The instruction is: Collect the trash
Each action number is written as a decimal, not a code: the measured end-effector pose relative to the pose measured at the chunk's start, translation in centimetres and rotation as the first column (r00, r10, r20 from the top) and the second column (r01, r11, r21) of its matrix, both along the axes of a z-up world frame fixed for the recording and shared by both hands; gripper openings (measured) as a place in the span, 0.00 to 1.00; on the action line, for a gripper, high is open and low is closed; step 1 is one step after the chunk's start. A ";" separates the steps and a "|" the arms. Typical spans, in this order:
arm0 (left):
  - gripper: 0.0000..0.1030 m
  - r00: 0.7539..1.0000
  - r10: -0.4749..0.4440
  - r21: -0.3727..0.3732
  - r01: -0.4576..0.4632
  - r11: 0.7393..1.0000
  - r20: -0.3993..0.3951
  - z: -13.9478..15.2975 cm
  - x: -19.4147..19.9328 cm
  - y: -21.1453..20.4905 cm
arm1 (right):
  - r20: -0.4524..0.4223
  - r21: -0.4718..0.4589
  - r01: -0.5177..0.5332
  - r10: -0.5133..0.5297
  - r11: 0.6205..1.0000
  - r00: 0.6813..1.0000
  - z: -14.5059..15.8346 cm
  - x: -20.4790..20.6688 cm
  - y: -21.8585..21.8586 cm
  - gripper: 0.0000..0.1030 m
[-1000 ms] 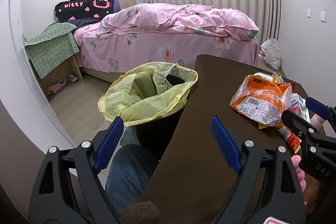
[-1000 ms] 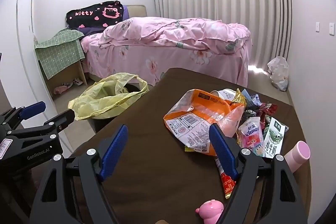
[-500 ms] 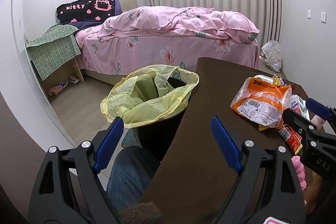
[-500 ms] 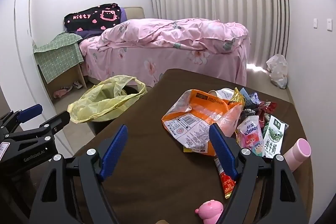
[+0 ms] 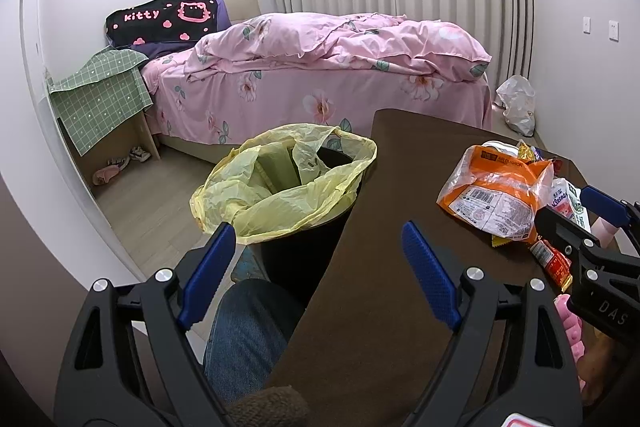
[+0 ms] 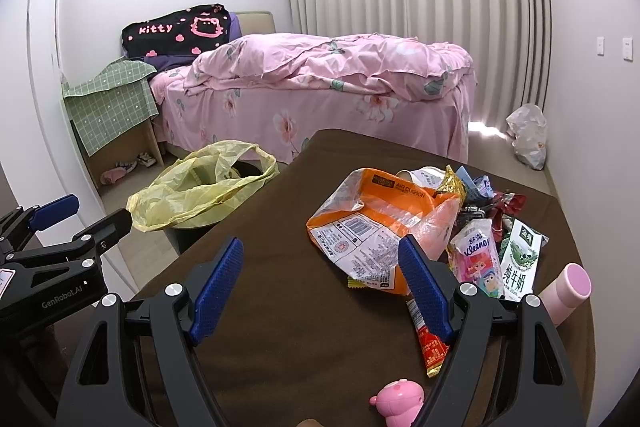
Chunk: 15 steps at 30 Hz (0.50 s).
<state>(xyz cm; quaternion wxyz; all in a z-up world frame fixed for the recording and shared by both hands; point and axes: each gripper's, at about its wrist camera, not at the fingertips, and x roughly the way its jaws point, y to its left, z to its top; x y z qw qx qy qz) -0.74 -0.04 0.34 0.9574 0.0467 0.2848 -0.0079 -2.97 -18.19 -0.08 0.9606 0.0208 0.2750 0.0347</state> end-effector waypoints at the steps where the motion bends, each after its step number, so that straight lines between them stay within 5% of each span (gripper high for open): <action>1: 0.78 1.000 0.000 0.000 0.000 1.000 -0.001 0.0 0.0 0.0 | 0.000 0.001 -0.001 0.001 1.000 1.000 0.0 0.0 0.0 0.73; 15: 0.78 1.000 -0.001 0.000 0.001 1.000 -0.001 -0.2 0.0 0.0 | -0.002 0.000 0.002 -0.002 1.000 1.000 0.0 -0.1 0.0 0.73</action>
